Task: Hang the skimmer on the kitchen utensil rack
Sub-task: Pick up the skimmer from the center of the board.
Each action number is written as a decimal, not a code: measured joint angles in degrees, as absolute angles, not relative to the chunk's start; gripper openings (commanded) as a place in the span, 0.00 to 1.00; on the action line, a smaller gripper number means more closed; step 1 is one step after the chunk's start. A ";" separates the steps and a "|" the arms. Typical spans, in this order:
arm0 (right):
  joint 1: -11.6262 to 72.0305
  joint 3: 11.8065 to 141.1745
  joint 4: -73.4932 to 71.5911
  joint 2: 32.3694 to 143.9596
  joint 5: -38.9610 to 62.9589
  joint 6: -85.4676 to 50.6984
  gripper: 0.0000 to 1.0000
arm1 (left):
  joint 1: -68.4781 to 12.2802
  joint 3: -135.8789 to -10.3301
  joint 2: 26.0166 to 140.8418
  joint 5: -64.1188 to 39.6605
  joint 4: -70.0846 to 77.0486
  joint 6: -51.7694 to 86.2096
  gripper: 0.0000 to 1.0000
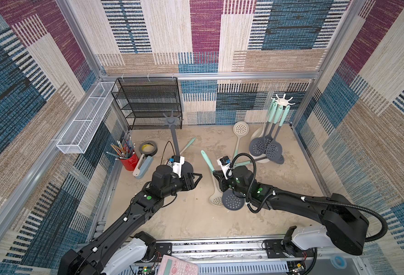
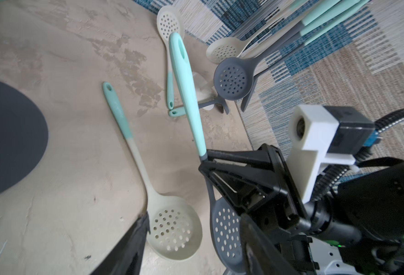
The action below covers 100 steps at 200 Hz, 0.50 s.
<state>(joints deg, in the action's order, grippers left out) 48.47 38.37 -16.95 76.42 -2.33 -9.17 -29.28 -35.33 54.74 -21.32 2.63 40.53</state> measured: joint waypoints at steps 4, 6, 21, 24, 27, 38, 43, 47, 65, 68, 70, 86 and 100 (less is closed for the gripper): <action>48.47 38.09 -17.37 75.92 -1.87 -9.17 0.09 | -29.30 -35.27 54.92 -21.32 3.79 40.56 0.60; 48.47 37.91 -17.67 75.66 -1.83 -9.15 0.09 | -29.32 -35.22 55.00 -21.32 4.25 40.56 0.60; 48.47 36.88 -19.18 73.95 -0.43 -8.97 0.09 | -29.45 -34.76 55.81 -21.30 8.43 40.77 0.58; 48.47 36.71 -19.46 73.67 -0.32 -8.97 0.09 | -29.52 -34.70 56.01 -21.30 9.23 40.80 0.58; 48.47 36.58 -19.68 73.45 0.01 -8.95 0.09 | -29.54 -34.65 56.23 -21.30 9.96 40.82 0.58; 48.47 36.05 -20.56 72.66 0.84 -8.97 0.09 | -29.65 -34.65 56.97 -21.15 12.40 40.88 0.58; 48.47 35.90 -20.86 72.40 1.13 -8.97 0.09 | -29.69 -34.65 57.34 -21.12 13.67 40.91 0.58; 48.47 35.77 -21.10 72.18 1.50 -8.97 0.09 | -29.69 -34.65 57.58 -21.12 14.44 40.91 0.58; 48.47 34.96 -21.87 71.20 2.70 -8.99 0.09 | -29.74 -34.70 59.11 -20.88 18.22 40.86 0.57; 48.47 34.83 -22.00 71.07 2.98 -8.99 0.09 | -29.74 -34.72 59.42 -20.86 18.79 40.75 0.57; 48.47 34.76 -22.02 70.96 3.05 -8.99 0.09 | -29.74 -34.76 59.68 -20.86 19.27 40.73 0.57; 48.49 34.39 -22.52 70.37 3.88 -9.02 0.09 | -29.74 -35.48 61.45 -20.86 21.41 40.71 0.56; 48.60 34.20 -23.09 69.93 4.47 -9.02 0.09 | -29.74 -36.45 63.09 -20.84 23.46 40.69 0.56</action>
<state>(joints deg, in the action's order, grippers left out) 48.60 34.20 -23.09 69.93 4.47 -9.02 -29.74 -36.45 63.09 -20.84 23.46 40.69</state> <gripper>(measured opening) 0.134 0.567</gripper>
